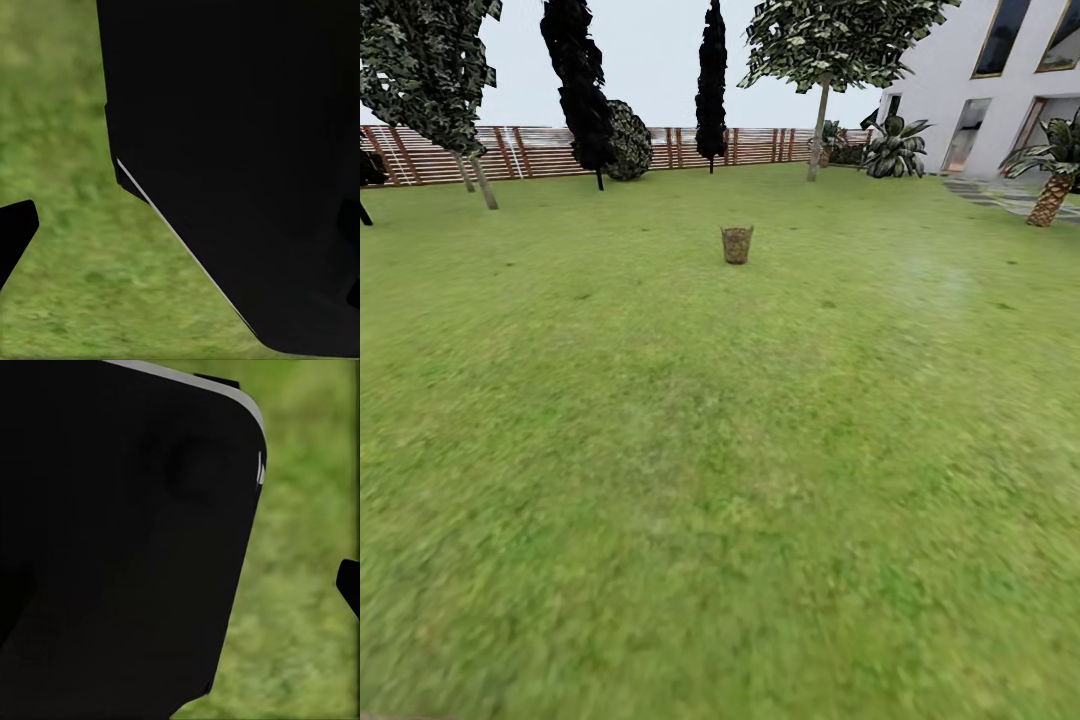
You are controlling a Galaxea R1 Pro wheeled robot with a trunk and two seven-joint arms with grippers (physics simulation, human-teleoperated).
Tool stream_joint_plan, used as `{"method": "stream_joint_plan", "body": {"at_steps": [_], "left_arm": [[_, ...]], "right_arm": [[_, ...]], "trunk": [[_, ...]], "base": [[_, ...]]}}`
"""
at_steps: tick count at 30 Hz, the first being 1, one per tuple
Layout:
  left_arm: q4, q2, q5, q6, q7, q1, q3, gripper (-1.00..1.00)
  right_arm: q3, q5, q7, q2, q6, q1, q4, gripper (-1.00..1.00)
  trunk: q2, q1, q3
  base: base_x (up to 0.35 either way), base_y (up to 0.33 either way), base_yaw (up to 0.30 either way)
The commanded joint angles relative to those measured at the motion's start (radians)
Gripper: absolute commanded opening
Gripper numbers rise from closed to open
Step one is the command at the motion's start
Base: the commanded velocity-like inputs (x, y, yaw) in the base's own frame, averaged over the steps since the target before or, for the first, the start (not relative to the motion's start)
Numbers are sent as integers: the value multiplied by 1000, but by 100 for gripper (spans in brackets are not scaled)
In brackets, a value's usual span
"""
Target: Take the three Easter eggs out of the wicker basket on the lawn in the garden, then place them on the lawn next to a single tree (choose any tree) so that all three eggs are next to the same tree and none are left in the basket.
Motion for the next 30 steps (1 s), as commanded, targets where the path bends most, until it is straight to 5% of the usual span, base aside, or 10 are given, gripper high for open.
{"method": "stream_joint_plan", "body": {"at_steps": [1,13,30], "left_arm": [[-2,0,1,-1,0,1,0,100],[-2,0,1,-1,5,1,1,100],[-2,0,1,-1,5,1,1,100]], "right_arm": [[1,7,0,-1,-3,0,1,100],[2,7,0,2,-3,0,1,100],[1,6,0,1,-3,0,1,100]], "trunk": [[0,0,-1],[0,0,-1],[0,0,-1]], "base": [[19,0,0],[18,0,0],[308,0,0]]}}
